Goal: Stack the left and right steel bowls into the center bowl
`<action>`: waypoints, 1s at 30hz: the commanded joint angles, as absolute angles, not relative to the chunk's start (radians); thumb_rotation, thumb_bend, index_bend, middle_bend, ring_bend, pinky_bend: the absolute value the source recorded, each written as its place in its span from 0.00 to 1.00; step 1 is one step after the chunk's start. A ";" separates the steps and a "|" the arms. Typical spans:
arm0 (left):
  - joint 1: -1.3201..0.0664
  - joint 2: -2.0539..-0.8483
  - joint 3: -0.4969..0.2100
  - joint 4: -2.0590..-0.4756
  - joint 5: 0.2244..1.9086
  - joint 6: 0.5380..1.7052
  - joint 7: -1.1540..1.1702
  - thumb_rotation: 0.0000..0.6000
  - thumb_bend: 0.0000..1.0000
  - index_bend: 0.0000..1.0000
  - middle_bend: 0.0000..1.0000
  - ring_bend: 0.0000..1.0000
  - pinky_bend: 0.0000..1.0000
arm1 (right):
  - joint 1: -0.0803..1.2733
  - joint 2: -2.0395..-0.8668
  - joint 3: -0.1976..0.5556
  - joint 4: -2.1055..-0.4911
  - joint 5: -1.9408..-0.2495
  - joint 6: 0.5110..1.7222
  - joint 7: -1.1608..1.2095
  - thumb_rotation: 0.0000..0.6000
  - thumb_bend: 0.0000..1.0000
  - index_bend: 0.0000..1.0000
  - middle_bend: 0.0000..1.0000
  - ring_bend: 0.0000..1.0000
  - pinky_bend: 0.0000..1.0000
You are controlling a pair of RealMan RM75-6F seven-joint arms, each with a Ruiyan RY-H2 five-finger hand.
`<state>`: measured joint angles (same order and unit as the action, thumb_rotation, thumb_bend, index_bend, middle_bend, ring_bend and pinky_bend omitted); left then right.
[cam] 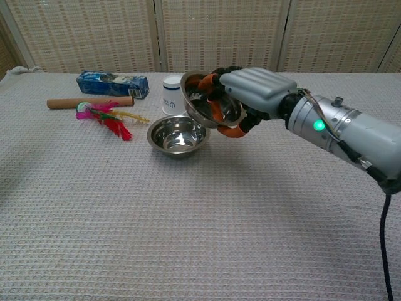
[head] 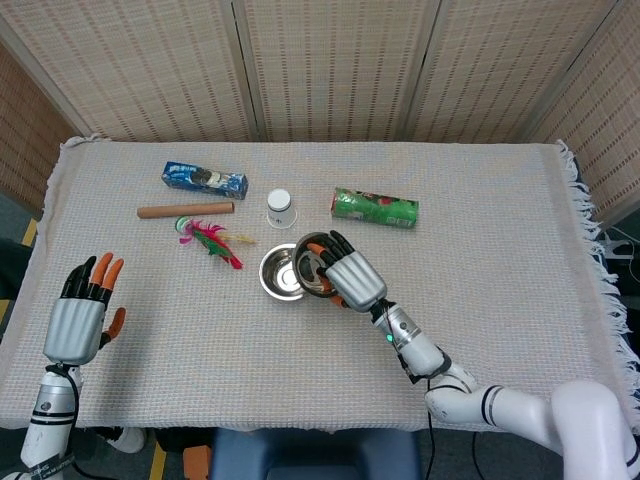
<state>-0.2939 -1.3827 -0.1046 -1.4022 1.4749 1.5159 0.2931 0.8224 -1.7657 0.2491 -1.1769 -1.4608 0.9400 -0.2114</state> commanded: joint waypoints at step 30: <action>-0.185 -1.231 -0.021 -1.573 1.494 1.512 0.259 1.00 0.40 0.00 0.00 0.00 0.14 | 0.501 -1.342 0.094 -1.664 -1.249 1.230 -0.472 1.00 0.09 0.00 0.00 0.00 0.00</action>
